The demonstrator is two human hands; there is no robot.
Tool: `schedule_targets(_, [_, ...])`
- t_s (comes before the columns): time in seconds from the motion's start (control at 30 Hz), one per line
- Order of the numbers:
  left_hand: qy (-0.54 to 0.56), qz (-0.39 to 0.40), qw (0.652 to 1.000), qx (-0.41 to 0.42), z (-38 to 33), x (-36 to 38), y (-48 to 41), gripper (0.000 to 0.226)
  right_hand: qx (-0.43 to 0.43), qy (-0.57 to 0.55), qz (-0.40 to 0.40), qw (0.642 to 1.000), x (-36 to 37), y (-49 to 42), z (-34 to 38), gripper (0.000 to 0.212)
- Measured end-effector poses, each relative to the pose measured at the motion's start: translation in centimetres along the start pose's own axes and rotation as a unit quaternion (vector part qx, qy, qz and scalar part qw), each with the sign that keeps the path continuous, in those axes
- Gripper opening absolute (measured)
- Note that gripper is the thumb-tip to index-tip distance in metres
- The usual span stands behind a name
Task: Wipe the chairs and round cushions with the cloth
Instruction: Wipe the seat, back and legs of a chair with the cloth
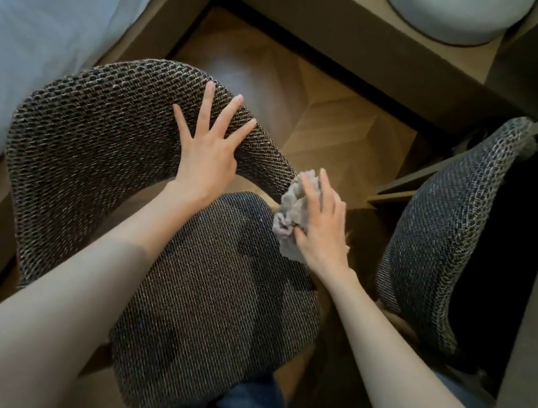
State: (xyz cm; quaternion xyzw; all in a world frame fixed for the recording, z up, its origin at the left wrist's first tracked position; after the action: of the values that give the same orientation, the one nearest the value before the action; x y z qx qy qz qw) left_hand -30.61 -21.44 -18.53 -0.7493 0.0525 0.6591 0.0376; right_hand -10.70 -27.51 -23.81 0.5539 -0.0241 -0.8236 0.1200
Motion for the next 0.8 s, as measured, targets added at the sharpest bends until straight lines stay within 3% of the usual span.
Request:
schedule_targets(0.07, [-0.001, 0.001, 1.0, 0.005, 0.1, 0.1, 0.0, 0.064, -0.021, -0.036, 0.018, 0.999, 0.7, -1.1, 0.4, 0.071])
schedule_targets(0.4, [0.002, -0.004, 1.0, 0.004, -0.1, 0.1, 0.0, 0.063, 0.083, -0.088, 0.017, 0.992, 0.6, 3.5, -4.5, 0.044])
schedule_targets(0.5, [0.006, 0.0, 1.0, 0.002, -0.1, -0.1, 0.0, 0.062, 0.122, -0.098, 0.02, 0.987, 0.0, 6.2, -5.7, 0.043])
schedule_targets(0.57, [0.01, -0.001, 1.0, -0.001, -0.1, -0.1, 0.0, 0.061, 0.15, -0.076, 0.025, 0.985, -0.2, 6.9, -6.0, 0.054])
schedule_targets(0.67, [0.009, -0.004, 1.0, -0.001, -0.1, -0.1, 0.0, 0.06, 0.095, -0.066, -0.021, 0.993, -0.8, 5.8, -4.4, 0.066])
schedule_targets(0.73, [0.004, -0.002, 1.0, 0.006, -0.1, 0.1, 0.0, 0.06, 0.061, -0.065, -0.056, 0.994, -0.6, 4.2, -3.2, 0.054])
schedule_targets(0.8, [0.001, 0.0, 1.0, 0.009, 0.0, 0.3, 0.0, 0.06, 0.082, -0.065, -0.081, 0.991, 0.0, 2.4, -2.4, 0.044])
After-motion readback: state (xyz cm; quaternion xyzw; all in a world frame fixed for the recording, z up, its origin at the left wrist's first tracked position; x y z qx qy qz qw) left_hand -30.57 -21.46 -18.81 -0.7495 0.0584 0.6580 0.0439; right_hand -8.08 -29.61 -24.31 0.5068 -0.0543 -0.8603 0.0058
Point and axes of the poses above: each hand's wrist, its own y-axis away from the middle knuckle, its own x-axis out of the palm, z = x × y, the point moved 6 cm from there along -y, towards the middle knuckle, and after that the axes turned 1 degree about x, right-handed, at the moved point
